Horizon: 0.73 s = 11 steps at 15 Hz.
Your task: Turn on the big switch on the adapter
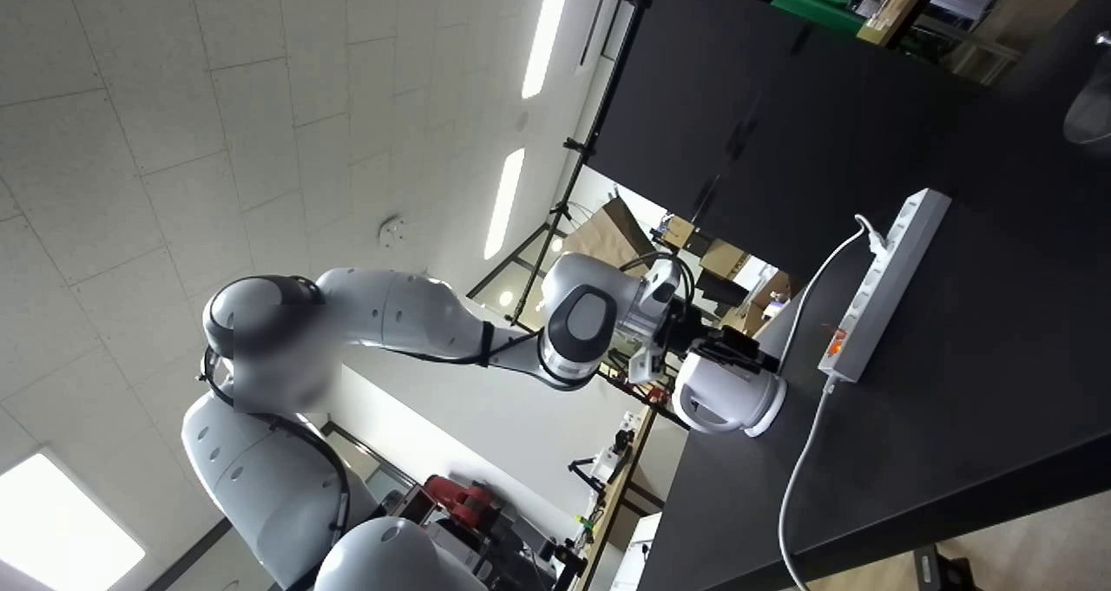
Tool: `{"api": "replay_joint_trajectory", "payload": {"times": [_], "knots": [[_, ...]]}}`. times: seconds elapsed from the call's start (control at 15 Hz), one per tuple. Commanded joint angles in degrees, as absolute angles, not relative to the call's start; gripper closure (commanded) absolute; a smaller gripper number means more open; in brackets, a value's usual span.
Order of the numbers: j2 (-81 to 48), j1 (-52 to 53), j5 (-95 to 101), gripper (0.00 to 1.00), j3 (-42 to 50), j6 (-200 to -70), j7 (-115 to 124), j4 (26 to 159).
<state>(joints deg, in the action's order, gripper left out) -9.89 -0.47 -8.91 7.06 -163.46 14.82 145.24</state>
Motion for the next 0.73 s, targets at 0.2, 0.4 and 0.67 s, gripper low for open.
{"api": "replay_joint_trajectory", "payload": {"times": [0.2,0.4,0.67], "knots": [[-8.34,2.57,-4.90,0.00,7.62,-168.14,21.48,150.11],[-9.82,1.73,-6.07,0.00,6.62,-167.74,19.19,148.89],[-9.83,1.99,-5.78,0.00,6.69,-167.95,19.46,149.21]]}}
